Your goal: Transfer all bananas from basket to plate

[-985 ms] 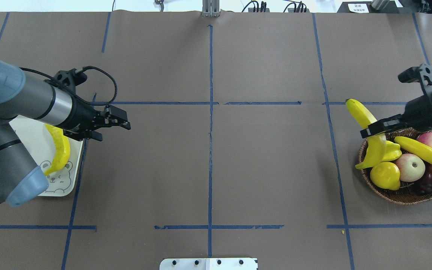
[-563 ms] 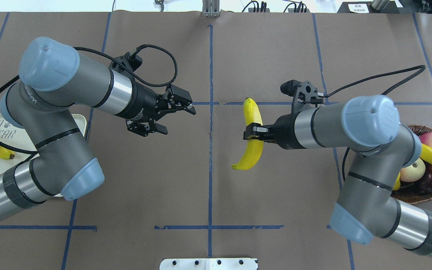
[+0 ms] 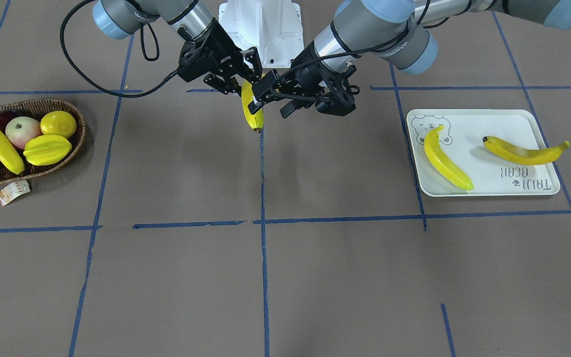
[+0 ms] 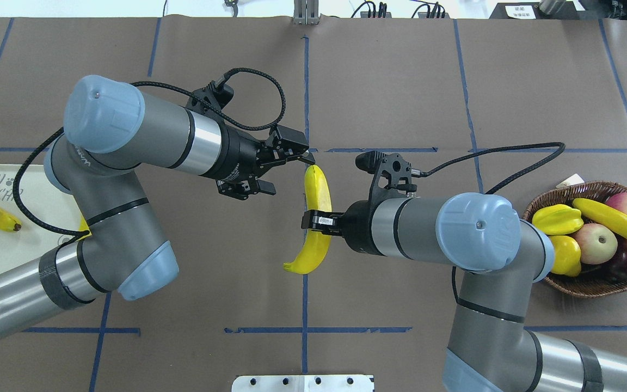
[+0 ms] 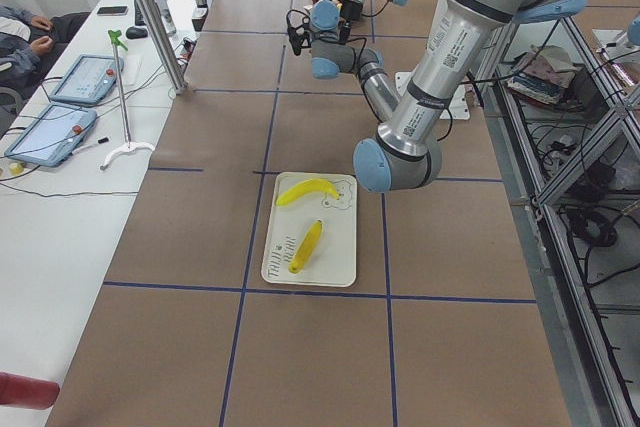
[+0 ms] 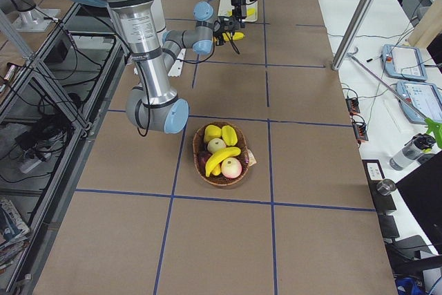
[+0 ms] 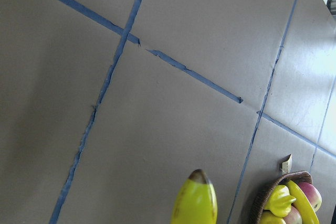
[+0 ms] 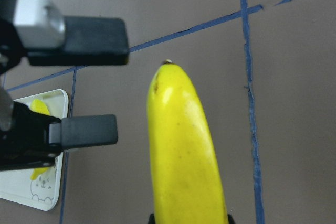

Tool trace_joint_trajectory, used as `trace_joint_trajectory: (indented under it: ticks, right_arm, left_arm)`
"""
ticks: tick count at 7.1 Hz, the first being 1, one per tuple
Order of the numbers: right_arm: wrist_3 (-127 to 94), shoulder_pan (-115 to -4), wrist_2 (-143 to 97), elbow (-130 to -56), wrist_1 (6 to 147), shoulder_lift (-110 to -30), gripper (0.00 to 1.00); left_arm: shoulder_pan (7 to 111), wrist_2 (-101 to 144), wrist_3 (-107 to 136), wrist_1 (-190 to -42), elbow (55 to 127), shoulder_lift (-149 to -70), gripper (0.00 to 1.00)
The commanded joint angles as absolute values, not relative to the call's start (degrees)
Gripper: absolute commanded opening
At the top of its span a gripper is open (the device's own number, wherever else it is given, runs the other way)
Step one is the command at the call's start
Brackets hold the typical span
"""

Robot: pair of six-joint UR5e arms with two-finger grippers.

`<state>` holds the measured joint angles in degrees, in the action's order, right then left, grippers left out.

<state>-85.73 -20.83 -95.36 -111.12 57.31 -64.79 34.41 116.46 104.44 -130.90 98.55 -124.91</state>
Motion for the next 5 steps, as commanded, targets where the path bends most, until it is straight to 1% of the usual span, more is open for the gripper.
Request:
trace_joint_trajectory:
  ticks: [1,3,4,5]
  right_arm:
    - [-85.78,-20.3,-95.19,-111.18,57.3,-64.6,0.12]
    - [-85.69,-20.3,-95.19,-111.27,57.3,-64.51,0.13]
    - [-85.69,-20.3,-95.19,-111.27,57.3,-64.51,0.13]
    - [-85.69,-20.3,-95.19,-111.18,57.3,-64.51,0.13]
  left_arm:
    - [33.23,116.19,103.98,-131.31,97.56,-125.16,1.0]
    - [31.83,115.06,103.97,-131.48,96.5,-125.33,0.99]
    - [31.29,113.83,104.06,-131.4,96.5,-125.42,0.89]
    - [31.29,113.73,104.06,-131.4,96.5,-125.59,0.7]
